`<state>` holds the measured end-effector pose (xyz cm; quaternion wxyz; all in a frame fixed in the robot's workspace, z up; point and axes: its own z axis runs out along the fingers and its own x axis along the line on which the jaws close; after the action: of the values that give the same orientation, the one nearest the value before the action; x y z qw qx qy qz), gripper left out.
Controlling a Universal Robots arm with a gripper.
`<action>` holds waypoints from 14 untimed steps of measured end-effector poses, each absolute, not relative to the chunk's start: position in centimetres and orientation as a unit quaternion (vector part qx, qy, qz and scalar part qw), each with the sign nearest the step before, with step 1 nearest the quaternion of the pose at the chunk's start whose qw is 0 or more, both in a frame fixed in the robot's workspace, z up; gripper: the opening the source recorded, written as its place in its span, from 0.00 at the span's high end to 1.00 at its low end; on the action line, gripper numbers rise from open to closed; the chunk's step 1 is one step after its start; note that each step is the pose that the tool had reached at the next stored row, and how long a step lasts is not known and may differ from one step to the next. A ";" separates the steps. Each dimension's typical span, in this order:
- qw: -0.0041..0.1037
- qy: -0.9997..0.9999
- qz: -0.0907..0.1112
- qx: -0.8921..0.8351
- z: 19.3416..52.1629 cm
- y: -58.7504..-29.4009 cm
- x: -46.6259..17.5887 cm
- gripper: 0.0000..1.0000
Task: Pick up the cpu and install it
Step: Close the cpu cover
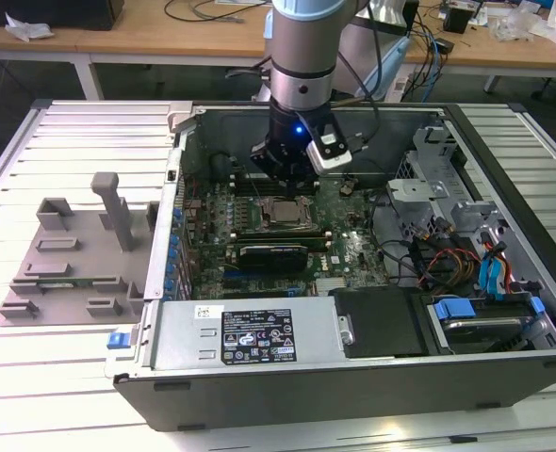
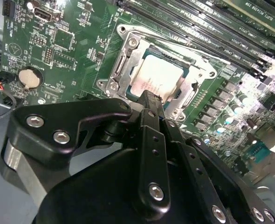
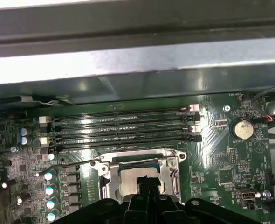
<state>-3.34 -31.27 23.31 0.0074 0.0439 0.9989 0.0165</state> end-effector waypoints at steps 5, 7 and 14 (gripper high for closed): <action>0.007 0.999 0.017 0.039 23.0 -32.0 -4.0 0.89; 0.007 0.999 0.017 0.030 22.6 -32.2 -4.5 0.89; 0.007 1.000 0.017 0.014 21.5 -32.3 -5.9 0.89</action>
<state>-5.95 -32.34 21.54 0.0068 0.0142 0.9997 0.0167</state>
